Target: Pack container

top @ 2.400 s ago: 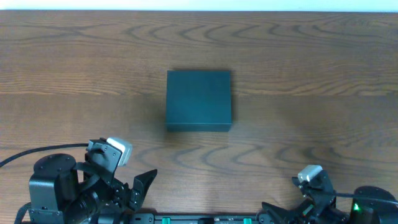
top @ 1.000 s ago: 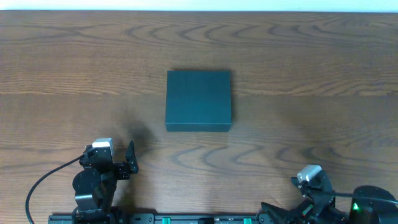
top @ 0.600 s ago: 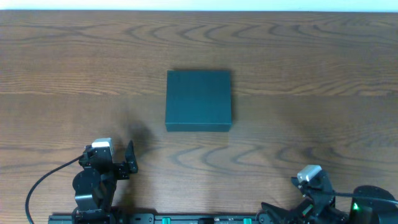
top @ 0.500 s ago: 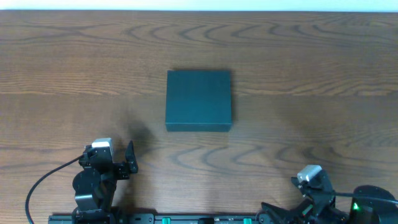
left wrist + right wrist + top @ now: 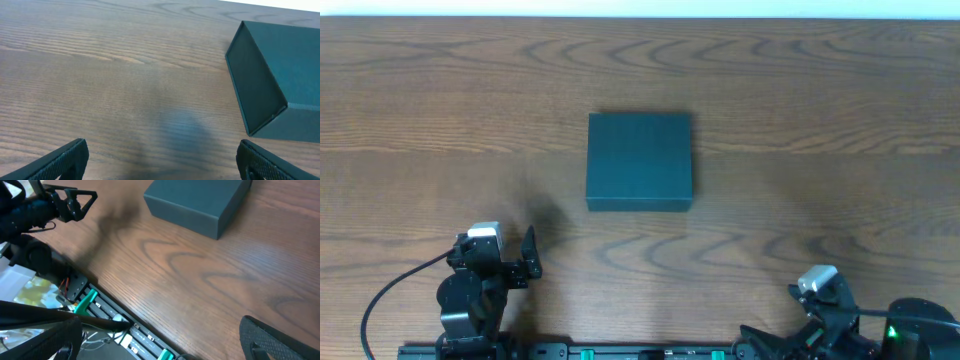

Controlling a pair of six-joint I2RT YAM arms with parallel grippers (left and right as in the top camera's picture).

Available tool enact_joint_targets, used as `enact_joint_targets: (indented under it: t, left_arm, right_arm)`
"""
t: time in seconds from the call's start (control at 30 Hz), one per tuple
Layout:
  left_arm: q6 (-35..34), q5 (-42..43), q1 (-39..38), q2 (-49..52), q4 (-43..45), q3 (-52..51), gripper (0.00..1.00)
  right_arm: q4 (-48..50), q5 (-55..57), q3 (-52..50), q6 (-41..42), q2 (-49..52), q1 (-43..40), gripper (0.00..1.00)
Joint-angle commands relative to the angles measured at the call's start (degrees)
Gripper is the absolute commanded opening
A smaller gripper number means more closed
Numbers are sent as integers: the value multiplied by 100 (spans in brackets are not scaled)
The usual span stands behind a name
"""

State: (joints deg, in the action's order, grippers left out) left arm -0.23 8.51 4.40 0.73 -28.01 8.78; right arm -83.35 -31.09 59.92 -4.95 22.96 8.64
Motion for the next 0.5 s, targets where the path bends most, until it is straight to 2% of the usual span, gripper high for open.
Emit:
enact_joint_targets:
  t: [0.0, 0.17, 0.3, 0.47]
  left_arm:
    - [-61, -116, 7, -52, 9, -96, 95]
    - [-61, -116, 7, -52, 7, -96, 95]
    - [-61, -116, 7, -52, 7, -96, 95]
    - [-61, -116, 7, -52, 9, -96, 96]
  right_arm:
    - [-7, -42, 4, 63, -31, 44, 99]
    - [-9, 0, 4, 59, -31, 44, 99]
    - [-7, 986, 4, 61, -44, 44, 99]
    - [138, 1064, -4, 48, -118, 44, 99]
